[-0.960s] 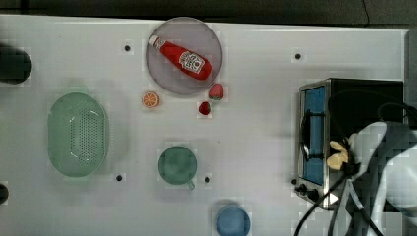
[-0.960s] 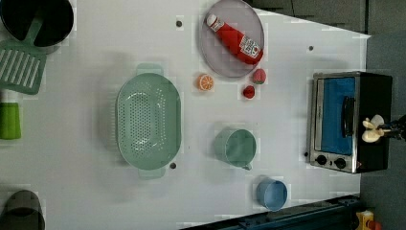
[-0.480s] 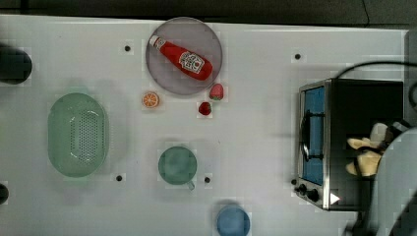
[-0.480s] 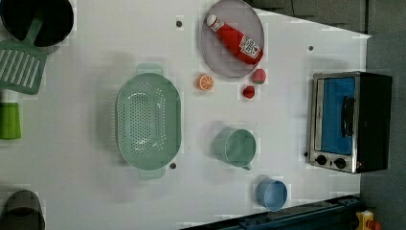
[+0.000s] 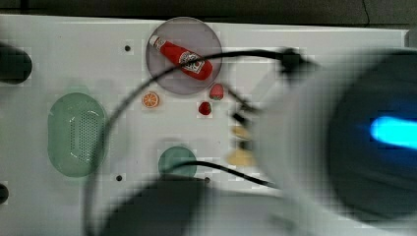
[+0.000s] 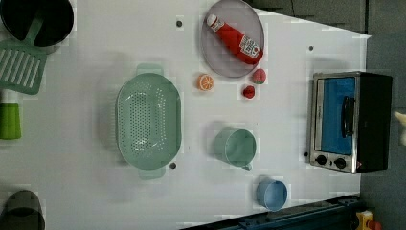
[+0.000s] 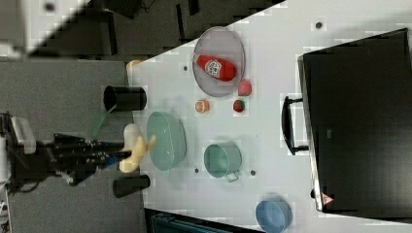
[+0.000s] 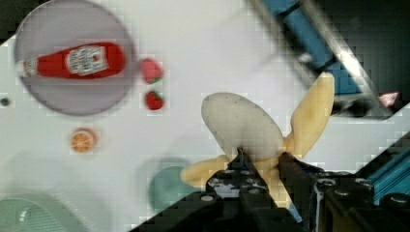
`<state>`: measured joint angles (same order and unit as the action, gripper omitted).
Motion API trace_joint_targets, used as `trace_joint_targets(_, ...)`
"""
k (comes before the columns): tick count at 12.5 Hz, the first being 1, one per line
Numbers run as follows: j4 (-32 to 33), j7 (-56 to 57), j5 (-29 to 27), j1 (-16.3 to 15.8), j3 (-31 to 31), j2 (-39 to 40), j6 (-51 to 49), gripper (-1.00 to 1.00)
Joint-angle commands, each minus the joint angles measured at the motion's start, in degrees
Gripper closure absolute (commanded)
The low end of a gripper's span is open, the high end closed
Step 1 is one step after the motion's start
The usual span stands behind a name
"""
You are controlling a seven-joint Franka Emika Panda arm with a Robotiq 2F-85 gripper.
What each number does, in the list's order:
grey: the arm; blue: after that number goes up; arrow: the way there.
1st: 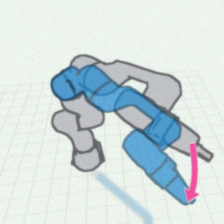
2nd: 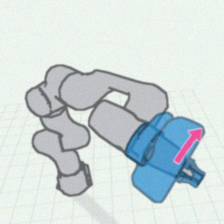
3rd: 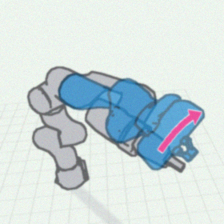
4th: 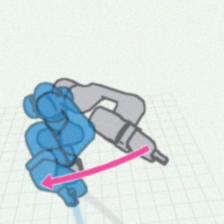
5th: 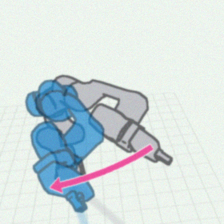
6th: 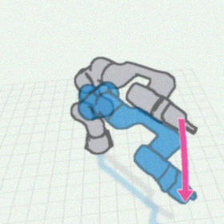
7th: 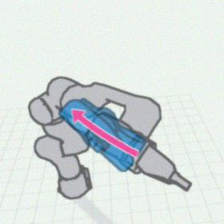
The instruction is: Pick banana from oven and place on table.
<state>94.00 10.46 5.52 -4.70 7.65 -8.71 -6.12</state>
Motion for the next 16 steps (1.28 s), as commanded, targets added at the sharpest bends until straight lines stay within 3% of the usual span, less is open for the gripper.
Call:
trace_joint_targets(1, 10.0, -18.0, -0.6, 0.0, -0.6, 5.8, 6.8, 0.56)
trace_joint_targets(7, 36.8, -18.0, -0.8, 0.2, 1.4, 5.9, 41.8, 0.56)
trace_joint_targets(10, 44.8, -18.6, -5.3, 0.1, 1.6, 8.0, 50.7, 0.50)
trace_joint_targets(16, 44.7, -18.6, -6.4, 0.1, 1.1, 14.1, 58.0, -0.82)
